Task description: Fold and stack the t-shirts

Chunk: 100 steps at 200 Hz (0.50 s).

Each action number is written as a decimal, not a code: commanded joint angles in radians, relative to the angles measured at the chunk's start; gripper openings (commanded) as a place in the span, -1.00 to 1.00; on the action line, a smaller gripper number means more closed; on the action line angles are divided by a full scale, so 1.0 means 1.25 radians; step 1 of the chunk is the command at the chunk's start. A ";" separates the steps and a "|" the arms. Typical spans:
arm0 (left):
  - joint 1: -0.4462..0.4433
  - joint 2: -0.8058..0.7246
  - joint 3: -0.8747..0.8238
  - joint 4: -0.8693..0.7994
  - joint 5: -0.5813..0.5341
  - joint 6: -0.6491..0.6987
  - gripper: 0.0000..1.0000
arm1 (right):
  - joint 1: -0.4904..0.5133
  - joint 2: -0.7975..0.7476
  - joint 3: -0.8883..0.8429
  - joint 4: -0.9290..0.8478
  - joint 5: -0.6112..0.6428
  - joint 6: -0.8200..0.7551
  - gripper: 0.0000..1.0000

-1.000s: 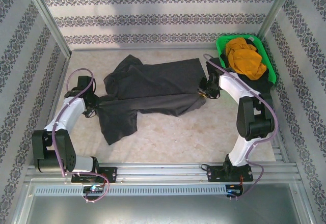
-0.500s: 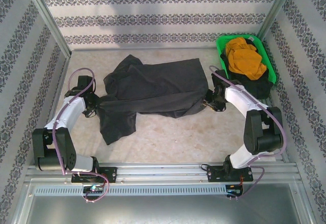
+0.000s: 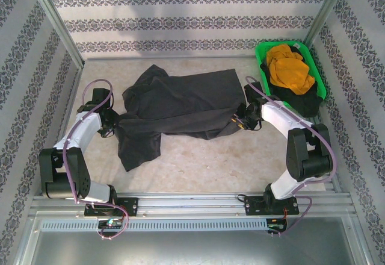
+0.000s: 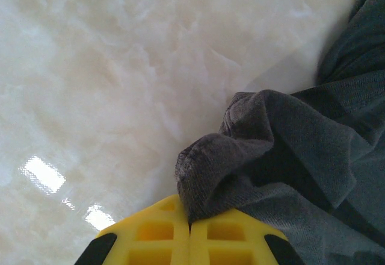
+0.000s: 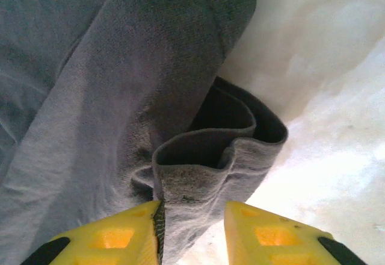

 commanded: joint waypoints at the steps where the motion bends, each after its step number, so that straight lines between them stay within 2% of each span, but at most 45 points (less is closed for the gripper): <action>1: 0.012 0.010 0.017 0.002 0.014 0.015 -1.00 | -0.001 0.030 -0.014 0.040 -0.012 0.048 -0.36; 25: 0.012 0.011 0.017 0.004 0.017 0.019 -1.00 | -0.001 0.041 0.008 0.036 -0.005 0.041 -0.30; 60: 0.012 0.014 0.013 0.010 0.024 0.016 -1.00 | -0.002 0.063 -0.012 0.040 0.005 0.045 -0.32; 100: 0.011 0.019 0.017 0.010 0.031 0.015 -1.00 | -0.009 0.035 -0.032 0.039 0.039 0.047 -0.76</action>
